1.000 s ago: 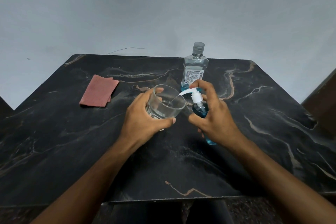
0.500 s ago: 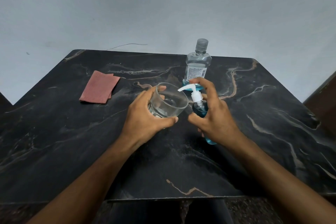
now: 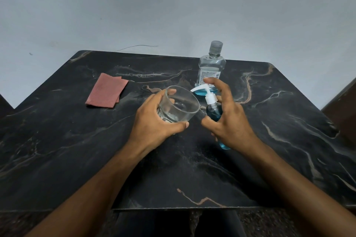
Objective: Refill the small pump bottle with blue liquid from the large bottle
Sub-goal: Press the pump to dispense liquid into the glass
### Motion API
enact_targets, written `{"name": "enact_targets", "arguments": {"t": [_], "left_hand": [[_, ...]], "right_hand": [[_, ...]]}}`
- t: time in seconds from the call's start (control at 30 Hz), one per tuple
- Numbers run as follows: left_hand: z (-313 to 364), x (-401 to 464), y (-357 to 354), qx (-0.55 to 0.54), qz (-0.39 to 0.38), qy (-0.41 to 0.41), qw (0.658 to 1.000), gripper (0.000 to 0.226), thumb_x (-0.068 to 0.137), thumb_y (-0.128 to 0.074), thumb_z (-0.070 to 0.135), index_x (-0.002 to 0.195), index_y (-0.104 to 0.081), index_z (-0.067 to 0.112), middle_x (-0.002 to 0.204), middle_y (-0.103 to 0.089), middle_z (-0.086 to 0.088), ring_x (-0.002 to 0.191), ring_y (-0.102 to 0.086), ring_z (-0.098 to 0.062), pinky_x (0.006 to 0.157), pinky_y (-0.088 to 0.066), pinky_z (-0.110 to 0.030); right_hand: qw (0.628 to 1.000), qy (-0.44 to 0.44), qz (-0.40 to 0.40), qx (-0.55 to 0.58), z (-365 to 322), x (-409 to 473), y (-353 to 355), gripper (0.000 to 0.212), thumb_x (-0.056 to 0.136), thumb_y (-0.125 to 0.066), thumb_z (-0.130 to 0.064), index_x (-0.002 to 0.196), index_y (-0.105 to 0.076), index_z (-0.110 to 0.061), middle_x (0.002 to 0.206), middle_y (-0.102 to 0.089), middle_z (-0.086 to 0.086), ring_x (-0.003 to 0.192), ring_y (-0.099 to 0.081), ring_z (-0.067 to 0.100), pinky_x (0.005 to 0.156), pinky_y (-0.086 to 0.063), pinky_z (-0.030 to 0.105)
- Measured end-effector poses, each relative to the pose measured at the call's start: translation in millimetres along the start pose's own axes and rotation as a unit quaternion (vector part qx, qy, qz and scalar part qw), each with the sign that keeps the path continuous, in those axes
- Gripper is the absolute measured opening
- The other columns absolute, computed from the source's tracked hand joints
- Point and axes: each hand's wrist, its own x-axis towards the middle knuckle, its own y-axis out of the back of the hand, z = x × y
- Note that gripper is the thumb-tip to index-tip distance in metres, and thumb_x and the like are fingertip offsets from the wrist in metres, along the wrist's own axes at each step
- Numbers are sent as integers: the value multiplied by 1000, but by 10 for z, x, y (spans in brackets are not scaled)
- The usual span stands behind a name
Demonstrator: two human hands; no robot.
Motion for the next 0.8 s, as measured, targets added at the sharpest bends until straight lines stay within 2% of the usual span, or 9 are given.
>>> {"name": "enact_targets", "arguments": {"t": [0.1, 0.3, 0.5, 0.63, 0.7, 0.8], "left_hand": [[7, -1, 3, -1, 1, 3, 1000, 85, 51, -88, 44, 132, -61, 36, 125, -67, 12, 118, -63, -4, 94, -53, -19], [-6, 7, 11, 13, 4, 6, 1000, 82, 58, -96, 25, 132, -62, 32, 123, -68, 11, 116, -63, -2, 91, -49, -11], [-4, 7, 11, 20, 5, 3, 1000, 82, 60, -97, 22, 133, -61, 31, 125, -67, 11, 118, -62, -3, 93, -50, -13], [-4, 6, 11, 18, 6, 2, 1000, 82, 58, -96, 27, 132, -62, 33, 124, -67, 13, 117, -62, -2, 95, -51, -17], [-9, 4, 11, 15, 5, 4, 1000, 83, 57, -95, 28, 133, -61, 33, 124, -67, 12, 118, -62, -3, 95, -52, -17], [-22, 6, 8, 13, 5, 4, 1000, 83, 58, -96, 27, 133, -61, 32, 125, -67, 10, 119, -62, -5, 96, -53, -20]], "right_hand": [[1000, 4, 0, 1, -8, -6, 12, 97, 72, -68, -5, 146, -26, -52, 81, -68, 9, 51, -60, 20, 50, -56, 37], [1000, 16, 2, -15, -7, -7, 22, 82, 71, -65, -10, 127, -30, -58, 77, -62, 3, 50, -59, 17, 47, -53, 37], [1000, 11, -9, -9, 17, -2, 10, 88, 71, -67, -11, 137, -30, -56, 82, -66, 4, 53, -61, 18, 49, -56, 35], [1000, 14, -1, -9, 20, -18, 13, 81, 71, -64, -13, 127, -29, -59, 74, -60, -1, 50, -59, 15, 45, -51, 24], [1000, 15, 4, -9, 19, -23, 3, 82, 72, -65, -11, 127, -29, -59, 75, -61, 0, 49, -59, 15, 45, -53, 28], [1000, 19, 2, 0, 23, -18, -13, 89, 72, -68, -8, 137, -30, -55, 83, -67, 3, 52, -62, 17, 49, -57, 34]]}}
